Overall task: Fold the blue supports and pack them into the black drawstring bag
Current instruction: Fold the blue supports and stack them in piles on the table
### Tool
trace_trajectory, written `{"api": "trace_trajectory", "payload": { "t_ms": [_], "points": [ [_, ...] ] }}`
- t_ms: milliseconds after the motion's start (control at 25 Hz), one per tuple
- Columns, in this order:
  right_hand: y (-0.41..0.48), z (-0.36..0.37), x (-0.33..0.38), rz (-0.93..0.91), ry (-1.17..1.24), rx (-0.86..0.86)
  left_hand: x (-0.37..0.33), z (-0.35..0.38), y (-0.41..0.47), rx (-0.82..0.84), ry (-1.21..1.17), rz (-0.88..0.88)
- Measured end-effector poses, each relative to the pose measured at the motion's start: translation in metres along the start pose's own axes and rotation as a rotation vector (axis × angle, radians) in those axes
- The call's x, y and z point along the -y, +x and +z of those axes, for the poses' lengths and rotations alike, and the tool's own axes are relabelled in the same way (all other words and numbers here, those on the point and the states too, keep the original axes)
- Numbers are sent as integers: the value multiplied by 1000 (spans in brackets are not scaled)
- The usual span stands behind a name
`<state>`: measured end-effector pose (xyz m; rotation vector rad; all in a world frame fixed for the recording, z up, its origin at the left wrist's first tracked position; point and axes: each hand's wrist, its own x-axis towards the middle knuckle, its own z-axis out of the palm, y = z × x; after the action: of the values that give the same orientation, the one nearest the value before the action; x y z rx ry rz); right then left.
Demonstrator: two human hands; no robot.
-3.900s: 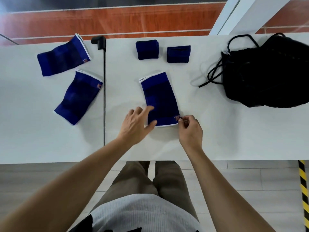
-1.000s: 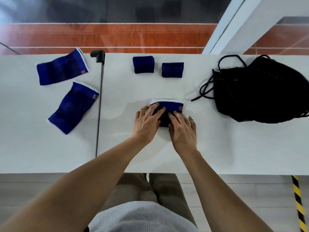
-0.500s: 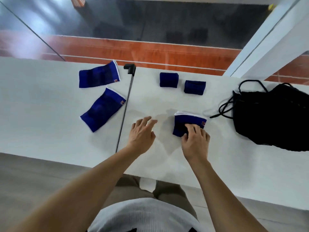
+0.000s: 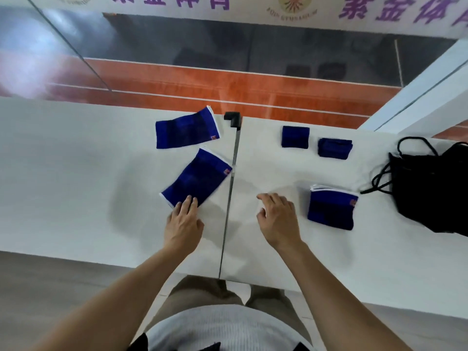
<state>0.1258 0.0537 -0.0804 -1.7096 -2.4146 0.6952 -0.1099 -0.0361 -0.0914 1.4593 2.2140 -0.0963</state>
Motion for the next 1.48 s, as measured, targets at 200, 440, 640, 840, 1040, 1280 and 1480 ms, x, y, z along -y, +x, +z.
{"api": "trace_trajectory", "payload": {
  "t_ms": [200, 440, 640, 840, 1040, 1280, 1480],
  "points": [
    [29, 28, 52, 8, -35, -7, 31, -5, 10, 23, 38, 263],
    [10, 47, 62, 52, -108, 156, 35, -19, 40, 25, 100, 461],
    [-11, 54, 42, 79, -115, 120, 23, -35, 62, -50, -130, 111],
    [-10, 60, 36, 102, -98, 36, 3, -37, 67, 74, -566, -308],
    [-18, 52, 10, 103, 18, -5, -29, -34, 67, 172, -769, -492],
    [-16, 38, 7, 75, 73, -131, -54, -30, 59, 174, -909, -561],
    [-10, 27, 7, 68, 193, -136, -58, -25, 58, 132, -1028, -723]
  ]
}}
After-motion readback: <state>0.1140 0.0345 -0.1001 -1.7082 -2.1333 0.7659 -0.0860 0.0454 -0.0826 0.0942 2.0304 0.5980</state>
